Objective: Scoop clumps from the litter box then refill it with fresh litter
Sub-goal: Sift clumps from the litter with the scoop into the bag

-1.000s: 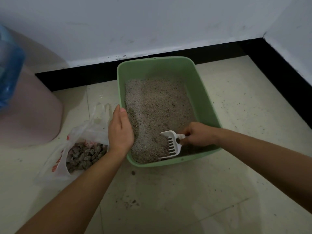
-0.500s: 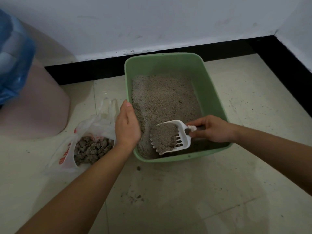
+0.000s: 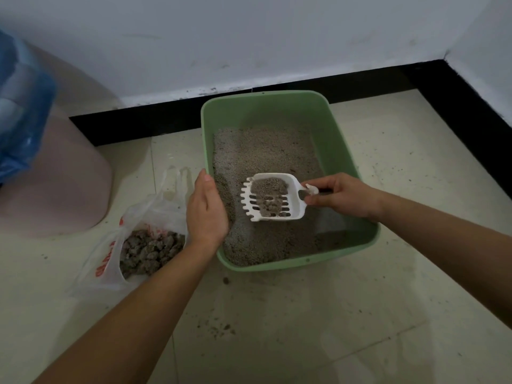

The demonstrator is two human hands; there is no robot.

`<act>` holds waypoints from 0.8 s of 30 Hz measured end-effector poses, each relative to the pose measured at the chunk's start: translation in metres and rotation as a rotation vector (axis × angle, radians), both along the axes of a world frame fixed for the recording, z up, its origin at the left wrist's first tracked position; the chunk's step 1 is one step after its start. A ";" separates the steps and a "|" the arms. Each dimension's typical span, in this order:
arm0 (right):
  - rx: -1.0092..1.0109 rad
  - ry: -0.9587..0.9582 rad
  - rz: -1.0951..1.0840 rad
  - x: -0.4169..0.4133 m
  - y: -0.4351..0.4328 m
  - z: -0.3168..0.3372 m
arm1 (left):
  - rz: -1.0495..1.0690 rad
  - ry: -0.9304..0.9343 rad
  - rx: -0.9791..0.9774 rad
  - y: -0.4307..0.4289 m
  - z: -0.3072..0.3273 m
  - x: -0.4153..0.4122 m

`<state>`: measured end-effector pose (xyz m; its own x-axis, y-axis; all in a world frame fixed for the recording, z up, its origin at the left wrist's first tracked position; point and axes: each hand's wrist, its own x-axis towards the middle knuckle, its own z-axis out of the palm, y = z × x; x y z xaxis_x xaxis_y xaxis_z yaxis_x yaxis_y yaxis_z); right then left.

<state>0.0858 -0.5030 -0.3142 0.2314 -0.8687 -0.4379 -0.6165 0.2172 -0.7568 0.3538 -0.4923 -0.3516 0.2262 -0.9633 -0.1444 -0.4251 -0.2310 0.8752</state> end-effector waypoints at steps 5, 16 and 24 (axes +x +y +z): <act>-0.058 0.138 0.229 0.027 0.028 -0.012 | 0.002 0.028 0.000 0.001 0.002 0.000; -0.117 0.126 0.218 0.037 0.033 -0.015 | 0.022 0.029 -0.001 0.001 0.001 0.000; -0.120 0.123 0.208 0.038 0.034 -0.015 | 0.027 0.047 -0.006 0.000 0.000 0.000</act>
